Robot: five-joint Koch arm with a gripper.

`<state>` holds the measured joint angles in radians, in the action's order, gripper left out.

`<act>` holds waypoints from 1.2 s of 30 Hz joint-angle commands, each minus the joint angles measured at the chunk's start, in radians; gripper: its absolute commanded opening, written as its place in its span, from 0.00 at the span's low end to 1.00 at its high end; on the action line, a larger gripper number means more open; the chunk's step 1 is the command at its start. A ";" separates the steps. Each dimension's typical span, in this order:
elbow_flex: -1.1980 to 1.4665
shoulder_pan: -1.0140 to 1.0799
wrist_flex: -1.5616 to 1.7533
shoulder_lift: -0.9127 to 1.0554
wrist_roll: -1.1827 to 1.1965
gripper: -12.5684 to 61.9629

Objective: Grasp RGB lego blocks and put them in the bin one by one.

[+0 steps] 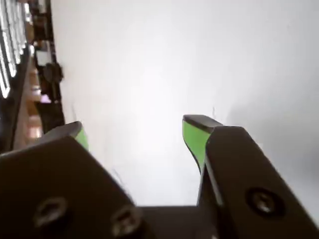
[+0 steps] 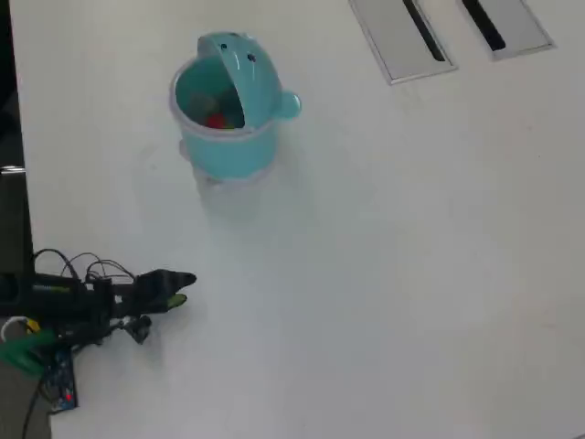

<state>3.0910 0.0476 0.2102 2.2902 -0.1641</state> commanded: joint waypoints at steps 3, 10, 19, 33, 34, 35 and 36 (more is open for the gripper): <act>0.080 0.009 -0.034 0.057 -0.005 0.63; 0.080 0.029 -0.083 0.051 -0.003 0.63; 0.080 0.031 -0.173 0.046 -0.002 0.63; 0.080 0.048 -0.183 0.048 0.026 0.63; 0.080 0.046 -0.183 0.048 0.026 0.63; 0.080 0.046 -0.183 0.048 0.025 0.63; 0.080 0.044 -0.183 0.048 0.025 0.63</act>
<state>3.0910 0.0936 0.0798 2.2887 -0.1365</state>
